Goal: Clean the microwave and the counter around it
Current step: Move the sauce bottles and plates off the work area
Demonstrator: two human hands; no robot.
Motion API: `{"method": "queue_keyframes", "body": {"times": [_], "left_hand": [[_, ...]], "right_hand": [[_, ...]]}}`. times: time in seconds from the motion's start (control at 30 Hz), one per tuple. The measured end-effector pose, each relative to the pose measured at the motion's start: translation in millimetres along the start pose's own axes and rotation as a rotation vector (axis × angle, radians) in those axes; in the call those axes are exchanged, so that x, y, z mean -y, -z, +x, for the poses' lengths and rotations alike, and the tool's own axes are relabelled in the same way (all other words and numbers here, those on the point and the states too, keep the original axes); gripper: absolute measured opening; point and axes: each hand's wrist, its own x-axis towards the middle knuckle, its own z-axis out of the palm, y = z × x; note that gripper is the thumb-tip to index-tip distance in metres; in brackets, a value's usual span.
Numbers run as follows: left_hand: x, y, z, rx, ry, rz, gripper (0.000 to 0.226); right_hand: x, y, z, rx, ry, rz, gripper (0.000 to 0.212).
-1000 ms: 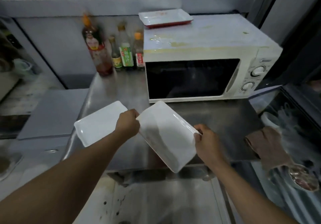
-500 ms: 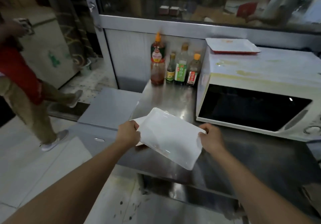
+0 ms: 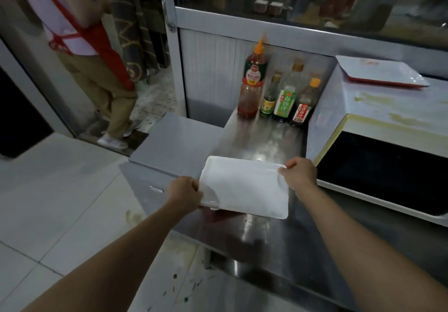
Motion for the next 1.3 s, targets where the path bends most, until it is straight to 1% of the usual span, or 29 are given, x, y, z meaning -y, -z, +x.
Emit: {"method": "queue_keyframes", "body": {"times": [0.03, 0.1, 0.2, 0.27, 0.37, 0.47, 0.63, 0.87, 1.0, 1.2, 1.3], "left_hand": [[1.3, -3.7, 1.4, 0.004, 0.008, 0.005, 0.007], [1.5, -10.8, 5.3, 0.003, 0.033, 0.017, 0.008], [1.1, -25.5, 11.0, -0.015, 0.099, 0.031, 0.010], [1.4, -36.1, 12.1, -0.025, 0.151, 0.052, 0.007], [0.9, -50.5, 11.8, -0.032, 0.209, 0.111, 0.012], [0.4, -61.6, 12.3, -0.067, 0.258, 0.107, 0.010], [-0.3, -72.9, 12.6, -0.118, 0.335, 0.063, 0.022], [-4.9, -79.1, 10.4, -0.201, 0.370, 0.120, 0.021], [-5.3, -81.0, 10.5, -0.231, 0.387, 0.124, 0.027], [-3.7, -81.4, 13.5, -0.194, 0.394, 0.094, 0.020], [-1.9, -80.2, 14.2, -0.175, 0.378, 0.097, 0.024]], "right_hand": [[1.7, -3.1, 6.3, 0.006, -0.010, -0.001, 0.004], [4.1, -9.8, 19.9, 0.028, -0.027, -0.005, 0.014], [1.4, -21.5, 41.2, 0.069, 0.005, 0.008, 0.007], [-2.4, -30.9, 54.1, 0.121, 0.034, 0.006, 0.008], [-7.1, -45.5, 72.4, 0.208, 0.107, -0.040, 0.008], [-12.2, -58.2, 87.9, 0.253, 0.151, -0.100, 0.009], [-22.4, -73.1, 102.5, 0.289, 0.216, -0.156, 0.012], [-33.1, -85.4, 110.0, 0.310, 0.321, -0.178, 0.012], [-35.1, -88.7, 112.0, 0.316, 0.337, -0.141, 0.012], [-36.5, -91.1, 112.1, 0.329, 0.326, -0.083, 0.013], [-38.7, -89.7, 108.2, 0.363, 0.321, -0.085, 0.016]]}}
